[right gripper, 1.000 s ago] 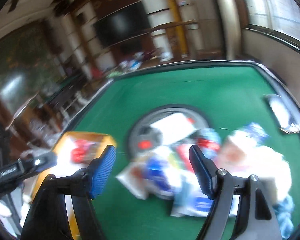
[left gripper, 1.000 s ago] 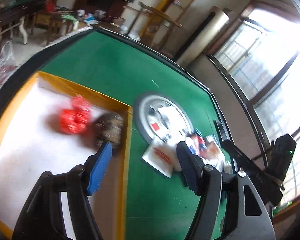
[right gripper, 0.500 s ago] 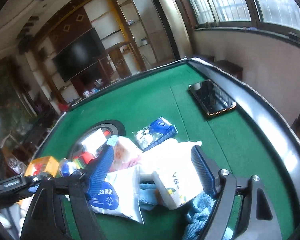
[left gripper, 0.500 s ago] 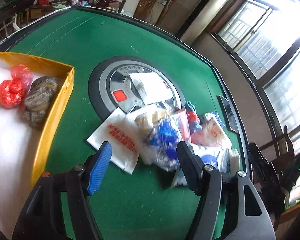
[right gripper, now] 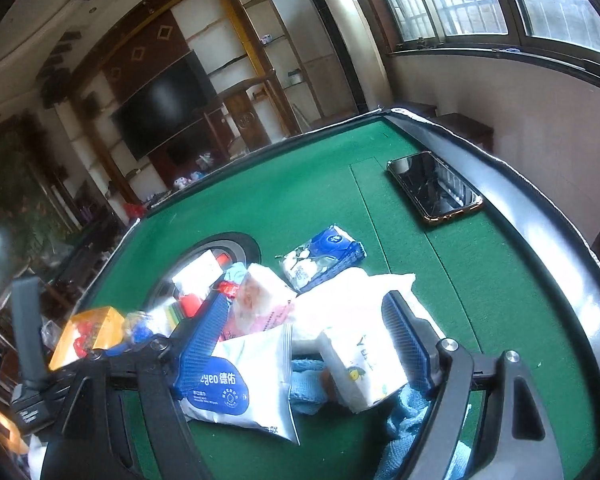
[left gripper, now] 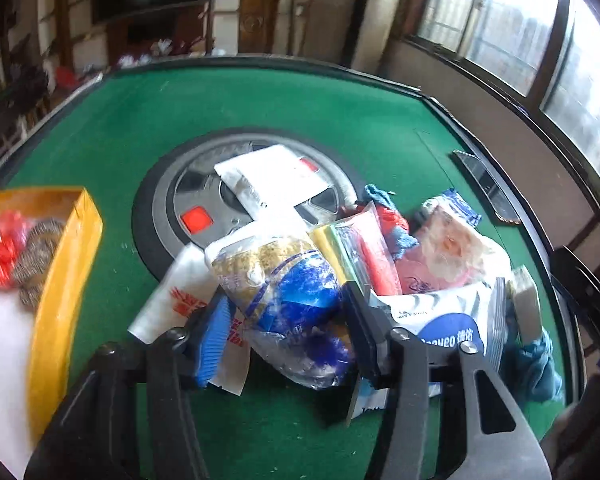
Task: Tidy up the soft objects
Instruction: 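Grasp the clear bag of blue-wrapped snacks with the left gripper, then grasp the Deeyeo wet-wipes pack with the right gripper while the left gripper lifts the snack bag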
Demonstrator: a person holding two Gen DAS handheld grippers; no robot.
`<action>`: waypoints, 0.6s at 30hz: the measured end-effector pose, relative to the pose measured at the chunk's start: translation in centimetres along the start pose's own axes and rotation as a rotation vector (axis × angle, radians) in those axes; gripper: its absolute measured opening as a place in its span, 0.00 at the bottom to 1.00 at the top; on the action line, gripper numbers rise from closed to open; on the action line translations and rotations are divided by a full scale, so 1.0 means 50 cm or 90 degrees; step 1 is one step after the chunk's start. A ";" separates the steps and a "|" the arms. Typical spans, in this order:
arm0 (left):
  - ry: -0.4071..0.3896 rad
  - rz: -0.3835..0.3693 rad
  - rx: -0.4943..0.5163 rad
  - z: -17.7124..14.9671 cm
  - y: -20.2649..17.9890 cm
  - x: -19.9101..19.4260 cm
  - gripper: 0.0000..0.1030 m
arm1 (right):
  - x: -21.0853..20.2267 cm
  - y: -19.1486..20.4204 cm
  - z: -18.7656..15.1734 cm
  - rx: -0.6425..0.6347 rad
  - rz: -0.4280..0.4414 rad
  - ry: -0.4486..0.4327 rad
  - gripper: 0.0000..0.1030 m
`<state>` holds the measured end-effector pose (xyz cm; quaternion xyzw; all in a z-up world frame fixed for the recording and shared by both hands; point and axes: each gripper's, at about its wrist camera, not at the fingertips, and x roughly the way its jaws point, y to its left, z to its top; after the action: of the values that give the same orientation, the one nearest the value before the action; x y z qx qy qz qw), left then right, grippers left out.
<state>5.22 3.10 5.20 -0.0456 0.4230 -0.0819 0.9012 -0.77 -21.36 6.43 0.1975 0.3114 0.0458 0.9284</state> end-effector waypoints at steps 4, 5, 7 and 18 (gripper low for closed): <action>-0.015 -0.029 0.001 -0.002 0.020 -0.044 0.49 | 0.004 -0.003 -0.001 0.001 -0.008 0.004 0.73; -0.022 -0.035 -0.003 -0.004 0.028 -0.058 0.49 | 0.005 -0.005 -0.001 0.003 -0.009 0.005 0.73; -0.031 -0.057 -0.019 -0.007 0.048 -0.089 0.49 | 0.006 -0.006 -0.003 0.003 -0.014 0.006 0.73; -0.043 -0.045 -0.012 -0.113 0.107 -0.199 0.50 | 0.014 0.000 -0.007 -0.004 -0.019 0.021 0.73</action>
<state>-4.80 10.14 8.30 -0.0718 0.3913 -0.1082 0.9110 -0.42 -21.11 5.76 0.1891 0.3294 0.0360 0.9244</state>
